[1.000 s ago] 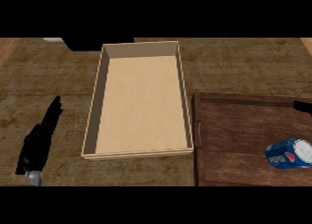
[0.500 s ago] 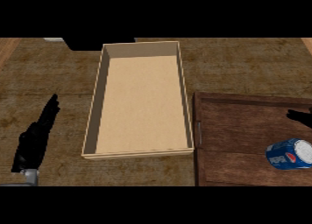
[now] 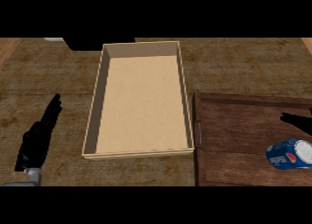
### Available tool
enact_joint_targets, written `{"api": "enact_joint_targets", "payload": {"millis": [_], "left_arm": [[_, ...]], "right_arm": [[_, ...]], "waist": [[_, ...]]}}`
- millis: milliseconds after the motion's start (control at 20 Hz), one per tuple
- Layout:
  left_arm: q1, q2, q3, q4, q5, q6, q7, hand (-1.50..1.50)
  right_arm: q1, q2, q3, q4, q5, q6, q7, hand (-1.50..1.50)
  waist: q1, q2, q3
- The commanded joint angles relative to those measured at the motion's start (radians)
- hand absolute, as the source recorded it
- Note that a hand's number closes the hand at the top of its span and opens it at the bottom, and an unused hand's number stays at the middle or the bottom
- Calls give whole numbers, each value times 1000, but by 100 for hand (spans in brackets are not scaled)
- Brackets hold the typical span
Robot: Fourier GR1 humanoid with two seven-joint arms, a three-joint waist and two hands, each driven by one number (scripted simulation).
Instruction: Pick the can from the tray and place it in the cardboard box
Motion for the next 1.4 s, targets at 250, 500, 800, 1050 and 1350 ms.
{"api": "enact_joint_targets", "payload": {"millis": [250,500,800,1050,1350], "left_arm": [[69,-51,-7,-74,-60,-2,11,0],[-16,-48,47,43,-63,-34,-28,0],[51,-20,90,-5,-28,-94,-51,0],[7,-75,52,-56,-79,-62,38,0],[-7,-77,76,0,-96,-62,-8,0]], "right_arm": [[-1,111,-27,-6,108,46,-32,-150],[-1,133,-57,92,202,14,-148,-150],[-3,170,-59,99,246,24,-162,-150],[-6,242,29,138,369,-32,-163,-150],[-5,236,-20,153,349,15,-223,150]], "waist": [[2,0,0],[0,0,0],[2,0,0],[2,0,0],[1,0,0]]}}
